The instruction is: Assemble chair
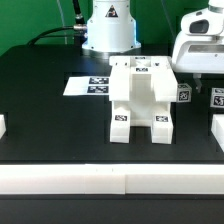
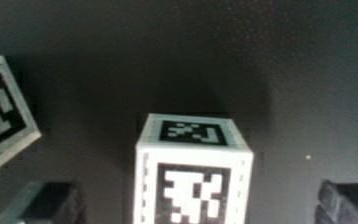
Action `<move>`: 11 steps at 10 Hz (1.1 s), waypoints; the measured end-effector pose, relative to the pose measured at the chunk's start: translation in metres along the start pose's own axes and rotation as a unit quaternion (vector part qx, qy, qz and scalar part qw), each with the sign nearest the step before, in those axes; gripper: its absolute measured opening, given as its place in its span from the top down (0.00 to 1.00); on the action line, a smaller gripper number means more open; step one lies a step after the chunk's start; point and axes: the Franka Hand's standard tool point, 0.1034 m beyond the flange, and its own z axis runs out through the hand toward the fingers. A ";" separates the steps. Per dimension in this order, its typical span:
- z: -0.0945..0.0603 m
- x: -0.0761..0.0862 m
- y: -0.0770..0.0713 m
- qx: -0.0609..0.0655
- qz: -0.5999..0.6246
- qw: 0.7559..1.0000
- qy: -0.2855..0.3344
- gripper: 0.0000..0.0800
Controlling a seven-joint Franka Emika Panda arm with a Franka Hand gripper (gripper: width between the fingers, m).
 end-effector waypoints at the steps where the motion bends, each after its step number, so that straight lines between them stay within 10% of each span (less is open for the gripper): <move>1: 0.003 -0.001 0.001 -0.002 0.000 1.000 -0.002 0.19; 4: 0.007 -0.003 0.003 -0.005 0.000 1.000 -0.005 0.20; 6: 0.007 -0.003 0.003 -0.005 0.000 1.000 -0.005 0.65; 11: -0.005 0.001 0.003 0.001 0.000 1.000 0.001 0.64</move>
Offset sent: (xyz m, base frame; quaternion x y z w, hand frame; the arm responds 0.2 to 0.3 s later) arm 0.0004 0.0013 -0.0067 -0.0063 0.0051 0.0037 1.0000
